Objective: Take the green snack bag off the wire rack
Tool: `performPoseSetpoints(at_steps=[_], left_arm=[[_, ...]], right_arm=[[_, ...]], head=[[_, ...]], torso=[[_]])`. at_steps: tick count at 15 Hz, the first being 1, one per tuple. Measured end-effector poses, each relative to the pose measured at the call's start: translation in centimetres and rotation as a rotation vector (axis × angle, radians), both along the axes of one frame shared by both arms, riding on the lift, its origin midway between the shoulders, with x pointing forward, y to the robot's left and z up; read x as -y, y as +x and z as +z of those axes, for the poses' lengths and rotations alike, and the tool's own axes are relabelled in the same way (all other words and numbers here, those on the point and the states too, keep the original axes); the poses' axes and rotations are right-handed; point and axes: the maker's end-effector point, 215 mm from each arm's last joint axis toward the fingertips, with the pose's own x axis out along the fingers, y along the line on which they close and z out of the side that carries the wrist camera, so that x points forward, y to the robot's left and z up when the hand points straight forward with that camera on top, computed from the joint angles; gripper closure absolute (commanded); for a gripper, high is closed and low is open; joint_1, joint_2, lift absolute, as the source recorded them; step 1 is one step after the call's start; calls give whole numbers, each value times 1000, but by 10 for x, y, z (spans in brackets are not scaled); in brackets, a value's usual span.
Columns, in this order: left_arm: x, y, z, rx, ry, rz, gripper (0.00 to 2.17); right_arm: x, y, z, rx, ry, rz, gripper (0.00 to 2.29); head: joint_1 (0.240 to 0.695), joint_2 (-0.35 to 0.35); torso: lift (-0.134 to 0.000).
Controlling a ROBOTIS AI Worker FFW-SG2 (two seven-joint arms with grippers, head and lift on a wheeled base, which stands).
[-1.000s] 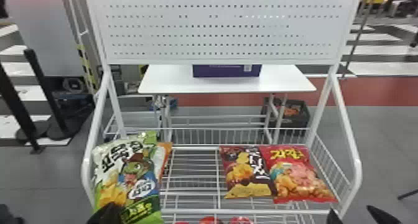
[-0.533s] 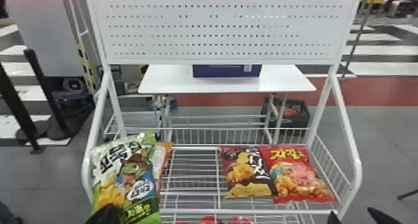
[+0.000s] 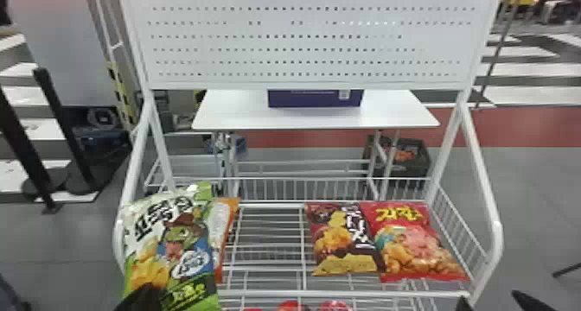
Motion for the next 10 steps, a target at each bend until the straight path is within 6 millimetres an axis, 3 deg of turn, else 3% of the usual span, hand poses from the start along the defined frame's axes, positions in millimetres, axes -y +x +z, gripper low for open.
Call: performPoseSetpoints(at_steps=[10], left_arm=[[-3, -2, 1, 4, -1, 7, 1794]], right_arm=[[-4, -2, 0, 1, 3, 7, 167]], head=[[499, 0]], torso=[[0]])
